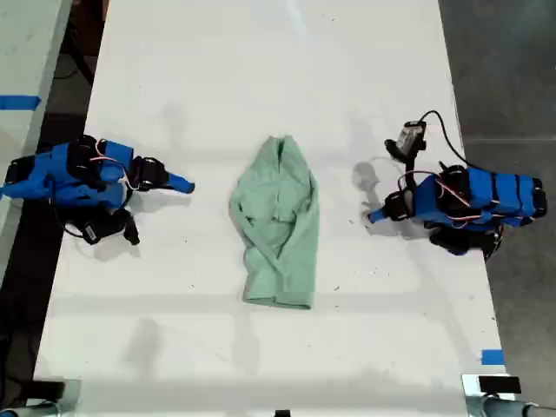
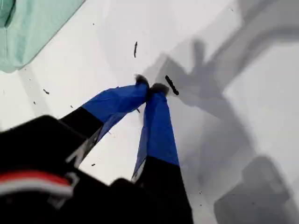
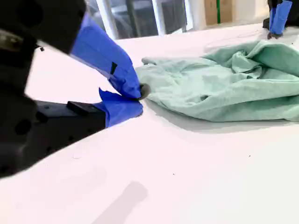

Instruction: Fold t shirt

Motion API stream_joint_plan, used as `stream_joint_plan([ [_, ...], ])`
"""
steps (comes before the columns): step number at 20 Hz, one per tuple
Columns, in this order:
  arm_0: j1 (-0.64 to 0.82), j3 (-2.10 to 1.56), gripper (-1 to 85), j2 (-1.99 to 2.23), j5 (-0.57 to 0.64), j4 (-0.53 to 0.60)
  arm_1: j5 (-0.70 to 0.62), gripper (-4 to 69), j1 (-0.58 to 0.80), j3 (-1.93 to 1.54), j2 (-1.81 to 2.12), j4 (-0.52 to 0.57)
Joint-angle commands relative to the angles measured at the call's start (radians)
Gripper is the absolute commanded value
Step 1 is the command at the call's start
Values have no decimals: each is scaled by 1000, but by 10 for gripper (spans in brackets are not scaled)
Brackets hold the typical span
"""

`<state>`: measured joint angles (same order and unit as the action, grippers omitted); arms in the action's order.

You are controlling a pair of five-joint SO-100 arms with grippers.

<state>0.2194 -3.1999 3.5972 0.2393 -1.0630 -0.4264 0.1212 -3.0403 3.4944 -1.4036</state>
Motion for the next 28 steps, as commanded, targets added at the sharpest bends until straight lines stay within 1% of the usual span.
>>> stream_joint_plan([
  [1, 11, -17, -2, 9, -11, 20, -5, 23, 9, -38, 6, 12],
  [7, 8, -17, -2, 9, -11, 20, -3, 22, 5, -38, 6, 12],
  [9, 11, -17, -2, 9, -23, 20, 55, 12, -12, -29, 6, 8],
  [10, 17, -15, -2, 8, -46, 20, 110, 12, 2, 6, 6, -25],
  [11, 15, 6, -2, -2, -61, 17, 140, 11, 6, 29, 6, -34],
  [12, 3, 58, -2, -6, -117, -41, 190, 11, 9, 60, 6, -60],
  [13, -9, 132, -2, -5, -147, -101, 225, 11, 12, 107, 6, -94],
  [14, -48, 204, -2, -40, -173, -101, 239, 10, 12, 172, 5, -126],
  [16, -114, 394, -2, -247, -261, -135, 262, 10, 8, 342, -67, -179],
  [17, -156, 499, -2, -377, -305, -146, 276, 10, 5, 442, -186, -187],
  [19, -252, 756, -2, -661, -382, -181, 342, 9, -67, 666, -491, -187],
  [21, -327, 1046, 0, -962, -469, -261, 430, 9, -146, 920, -808, -202],
  [23, -394, 1356, 63, -1269, -485, -331, 503, 9, -227, 1181, -1120, -239],
  [25, -443, 1658, 117, -1568, -468, -405, 526, 10, -296, 1457, -1411, -273],
  [26, -462, 1764, 128, -1683, -442, -410, 534, 15, -327, 1589, -1546, -291],
  [28, -491, 1902, 147, -1850, -439, -408, 532, 192, -379, 1816, -1767, -311],
])
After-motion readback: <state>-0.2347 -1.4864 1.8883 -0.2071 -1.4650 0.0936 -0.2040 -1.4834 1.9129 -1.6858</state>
